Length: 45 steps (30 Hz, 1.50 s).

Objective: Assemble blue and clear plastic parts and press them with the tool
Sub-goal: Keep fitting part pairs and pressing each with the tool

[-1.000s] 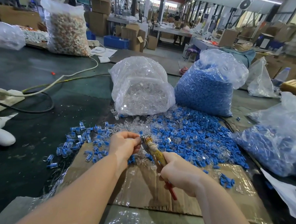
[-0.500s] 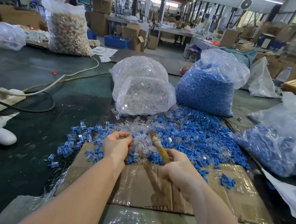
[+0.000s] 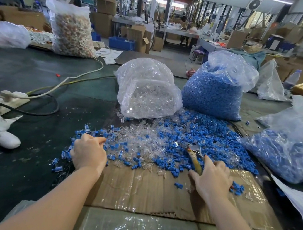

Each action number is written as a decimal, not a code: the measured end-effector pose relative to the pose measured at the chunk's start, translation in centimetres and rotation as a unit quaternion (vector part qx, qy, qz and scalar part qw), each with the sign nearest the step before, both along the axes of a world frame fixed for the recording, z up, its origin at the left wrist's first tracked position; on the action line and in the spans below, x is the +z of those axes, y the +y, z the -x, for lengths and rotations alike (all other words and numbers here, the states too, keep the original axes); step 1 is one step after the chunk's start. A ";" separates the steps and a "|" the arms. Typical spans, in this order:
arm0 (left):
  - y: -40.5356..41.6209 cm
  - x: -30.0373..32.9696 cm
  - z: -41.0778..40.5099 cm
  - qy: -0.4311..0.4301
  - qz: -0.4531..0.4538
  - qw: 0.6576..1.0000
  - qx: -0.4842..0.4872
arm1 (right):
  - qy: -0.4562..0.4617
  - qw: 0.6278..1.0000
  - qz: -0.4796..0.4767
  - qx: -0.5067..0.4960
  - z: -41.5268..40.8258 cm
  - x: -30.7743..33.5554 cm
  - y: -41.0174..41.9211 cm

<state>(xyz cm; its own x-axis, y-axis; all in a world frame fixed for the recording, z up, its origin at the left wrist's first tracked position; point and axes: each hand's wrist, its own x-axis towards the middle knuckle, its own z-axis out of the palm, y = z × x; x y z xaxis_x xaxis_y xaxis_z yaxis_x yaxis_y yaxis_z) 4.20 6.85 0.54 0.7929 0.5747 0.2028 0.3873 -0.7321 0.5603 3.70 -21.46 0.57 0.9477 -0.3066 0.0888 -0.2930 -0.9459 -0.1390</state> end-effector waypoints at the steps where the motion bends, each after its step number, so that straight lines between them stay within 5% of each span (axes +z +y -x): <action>1: -0.2 -0.1 0.1 0.011 -0.012 1.000 -0.001 | 0.000 1.000 0.008 0.003 0.0 -0.1 -0.1; 6: -2.3 -0.3 0.8 -0.035 -0.006 0.998 -0.053 | -0.008 0.998 0.052 0.020 -0.1 -0.4 0.0; 9: -5.1 -0.4 1.5 -0.118 0.020 0.977 -0.179 | -0.002 0.997 0.065 0.034 -0.1 -0.4 0.3; 13: -8.4 -1.0 2.2 -0.106 0.043 0.939 -0.325 | 0.020 0.998 0.052 0.033 0.4 -0.2 0.8; 18: -10.4 -1.9 2.5 -0.087 0.042 0.917 -0.388 | -0.110 0.983 0.019 0.143 1.5 1.0 1.9; 21: -10.7 -2.1 2.6 -0.065 0.035 0.909 -0.410 | -0.066 0.976 -0.032 0.203 1.9 1.6 2.3; 26: -10.7 -2.4 2.5 -0.075 0.032 0.903 -0.423 | 0.053 0.975 0.015 0.216 1.5 1.6 2.8; 35: -10.1 -2.1 2.7 -0.117 0.126 0.929 -0.327 | -0.114 0.965 -0.100 0.216 1.4 -0.9 6.0; 45: -9.8 -2.1 2.4 -0.137 0.149 0.932 -0.302 | -0.157 0.952 -0.158 0.210 1.7 -2.7 7.1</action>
<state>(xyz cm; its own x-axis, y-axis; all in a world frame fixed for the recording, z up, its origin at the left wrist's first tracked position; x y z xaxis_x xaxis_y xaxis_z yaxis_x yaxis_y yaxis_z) 1.77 -2.95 -1.58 0.9320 0.1026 0.3478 -0.2326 -0.5666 0.7905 1.98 -14.35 -2.10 0.9346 0.0352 0.3539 0.2047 -0.8671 -0.4541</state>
